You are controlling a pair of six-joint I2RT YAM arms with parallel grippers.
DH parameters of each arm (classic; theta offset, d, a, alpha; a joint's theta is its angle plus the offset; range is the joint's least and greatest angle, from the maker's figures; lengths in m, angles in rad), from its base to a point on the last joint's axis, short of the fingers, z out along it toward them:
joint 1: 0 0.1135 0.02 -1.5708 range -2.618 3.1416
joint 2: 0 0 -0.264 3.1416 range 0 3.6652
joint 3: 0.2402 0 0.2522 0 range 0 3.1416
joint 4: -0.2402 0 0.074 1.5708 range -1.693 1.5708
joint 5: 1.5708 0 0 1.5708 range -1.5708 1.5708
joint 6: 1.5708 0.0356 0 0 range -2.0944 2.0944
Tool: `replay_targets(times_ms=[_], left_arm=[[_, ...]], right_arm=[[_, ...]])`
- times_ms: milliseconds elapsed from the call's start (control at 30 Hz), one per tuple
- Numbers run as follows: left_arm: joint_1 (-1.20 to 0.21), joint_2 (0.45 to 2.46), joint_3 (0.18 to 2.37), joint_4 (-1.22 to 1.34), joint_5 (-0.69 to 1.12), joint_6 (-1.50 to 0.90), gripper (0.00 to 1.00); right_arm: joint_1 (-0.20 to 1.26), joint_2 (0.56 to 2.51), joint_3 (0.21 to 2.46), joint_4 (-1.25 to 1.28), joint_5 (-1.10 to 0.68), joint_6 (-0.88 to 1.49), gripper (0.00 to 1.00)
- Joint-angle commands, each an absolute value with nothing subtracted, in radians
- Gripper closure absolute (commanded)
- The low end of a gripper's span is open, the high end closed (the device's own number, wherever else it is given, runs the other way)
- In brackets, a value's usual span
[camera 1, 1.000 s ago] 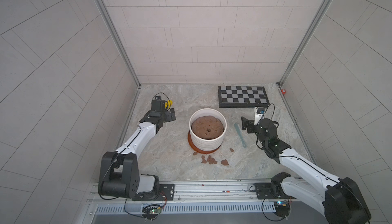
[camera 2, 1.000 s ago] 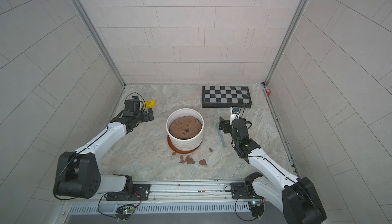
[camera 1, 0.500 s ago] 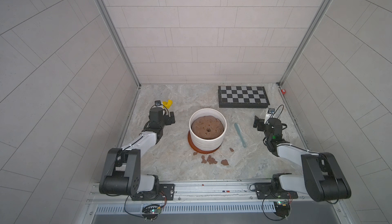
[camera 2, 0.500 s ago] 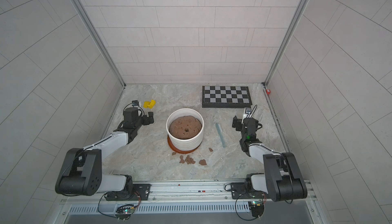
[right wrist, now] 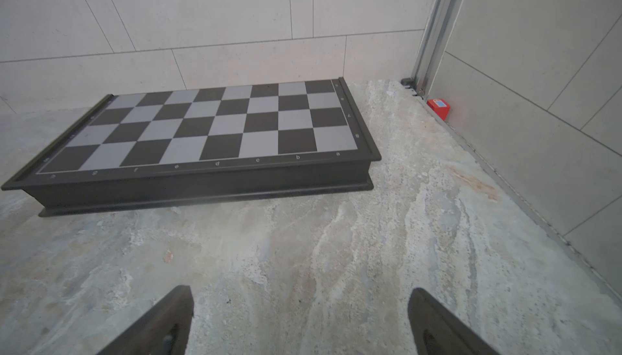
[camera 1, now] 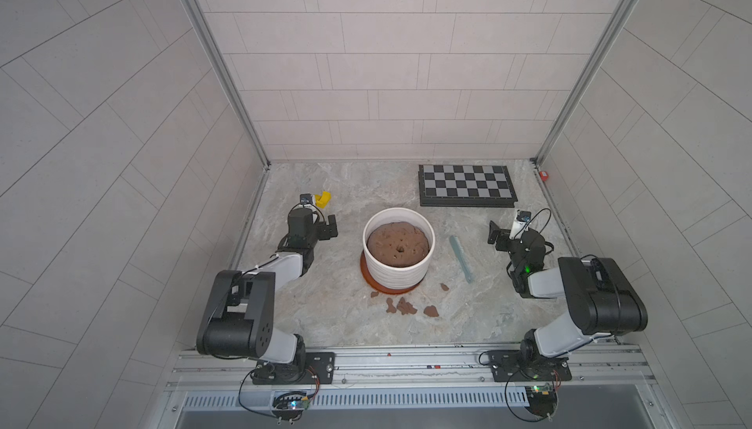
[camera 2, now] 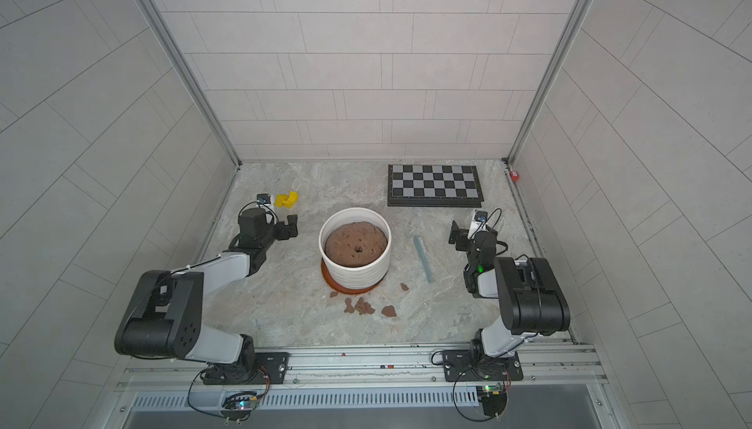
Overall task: Scrub the dried mud off the ceramic pot
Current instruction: Reset both arms
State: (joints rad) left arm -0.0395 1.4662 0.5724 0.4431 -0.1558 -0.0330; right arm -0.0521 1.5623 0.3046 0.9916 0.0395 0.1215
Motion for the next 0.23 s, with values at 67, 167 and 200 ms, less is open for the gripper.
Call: replay_targets(times_ms=[67, 167, 200], left_arm=[[-0.035, 1.486, 0.565, 0.504, -0.120, -0.008, 0.00], [-0.035, 1.462, 0.561, 0.491, -0.111, -0.003, 0.00], [-0.035, 1.456, 0.559, 0.490, -0.114, -0.004, 0.00]], right_arm=[[-0.053, 1.563, 0.315, 1.042, 0.038, 0.142, 0.00], [-0.053, 1.560, 0.320, 1.026, 0.046, 0.141, 0.00], [-0.052, 1.561, 0.320, 1.027, 0.046, 0.141, 0.00]])
